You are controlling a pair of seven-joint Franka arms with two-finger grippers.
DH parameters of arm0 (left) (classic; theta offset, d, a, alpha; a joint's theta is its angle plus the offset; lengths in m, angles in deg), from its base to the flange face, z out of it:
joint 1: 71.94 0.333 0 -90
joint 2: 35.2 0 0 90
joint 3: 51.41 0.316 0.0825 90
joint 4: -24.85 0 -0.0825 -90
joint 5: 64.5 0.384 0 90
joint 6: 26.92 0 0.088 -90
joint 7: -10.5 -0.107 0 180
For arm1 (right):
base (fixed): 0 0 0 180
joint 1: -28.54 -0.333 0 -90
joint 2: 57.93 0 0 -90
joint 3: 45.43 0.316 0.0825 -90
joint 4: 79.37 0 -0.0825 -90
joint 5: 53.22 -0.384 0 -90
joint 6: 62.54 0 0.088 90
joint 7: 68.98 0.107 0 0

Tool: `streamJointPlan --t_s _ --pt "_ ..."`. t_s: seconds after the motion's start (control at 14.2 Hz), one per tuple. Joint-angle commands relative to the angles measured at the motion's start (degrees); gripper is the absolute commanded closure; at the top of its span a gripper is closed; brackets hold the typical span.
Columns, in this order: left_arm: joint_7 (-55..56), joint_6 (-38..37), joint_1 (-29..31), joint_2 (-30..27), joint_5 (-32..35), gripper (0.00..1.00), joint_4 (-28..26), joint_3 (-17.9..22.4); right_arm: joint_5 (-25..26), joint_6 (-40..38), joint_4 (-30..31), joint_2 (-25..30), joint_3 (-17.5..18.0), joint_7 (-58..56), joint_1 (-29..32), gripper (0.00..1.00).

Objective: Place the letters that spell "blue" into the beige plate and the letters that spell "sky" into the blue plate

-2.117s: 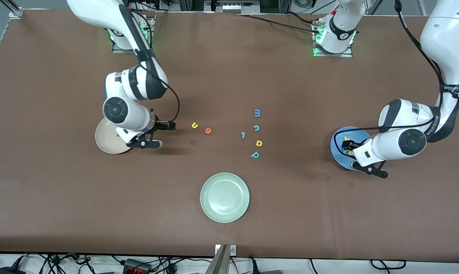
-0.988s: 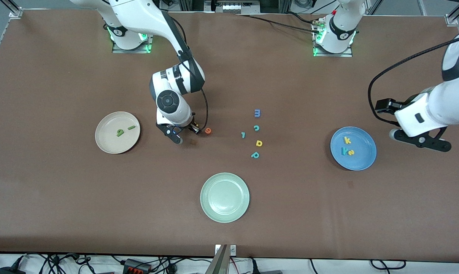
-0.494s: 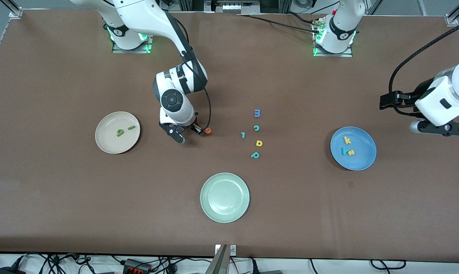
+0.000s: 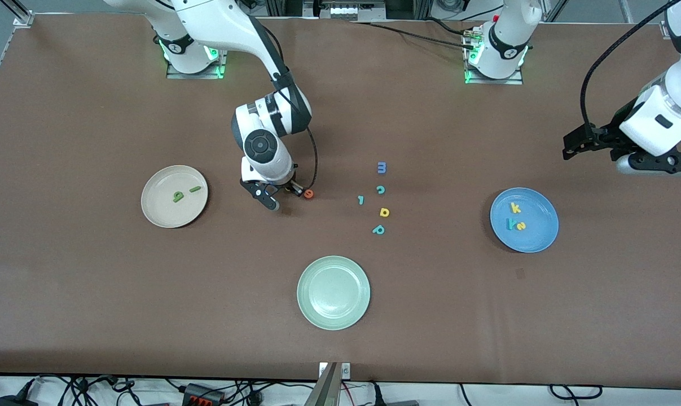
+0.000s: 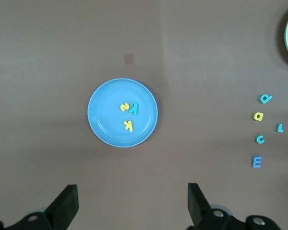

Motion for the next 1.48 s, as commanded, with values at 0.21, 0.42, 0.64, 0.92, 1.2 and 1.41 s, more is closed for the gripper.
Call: streamJointPlan --t_s 0.21,0.42,0.64,0.92,1.2,1.41 --pt "-1.2 -1.1 -1.1 -0.5 -1.0 0.0 -0.2 0.6 -0.3 -0.7 -1.5 0.2 -1.1 -3.6 0.4 0.8" --pt "-1.4 -1.3 -0.6 -0.5 -0.8 0.0 -0.2 0.8 0.3 -1.4 -1.5 0.4 -4.7 -9.9 0.3 0.8" --pt "-1.4 -0.8 -0.6 -0.1 -0.9 0.0 0.5 0.8 0.4 -9.5 -1.5 0.5 -13.1 -25.1 -0.1 0.8" --pt "-2.3 -1.4 -0.6 1.3 -0.7 0.0 2.9 0.7 0.3 -17.4 -1.5 0.6 -24.6 -45.4 0.0 0.8" --pt "-2.4 -1.5 -0.5 1.3 -0.8 0.0 2.9 0.8 0.0 -23.4 -0.1 0.6 -29.7 -57.4 2.6 0.8" --pt "-2.3 -1.5 -0.5 1.3 -0.8 0.0 2.9 0.8 -0.5 -22.7 3.1 0.1 -29.5 -60.4 4.8 0.8"
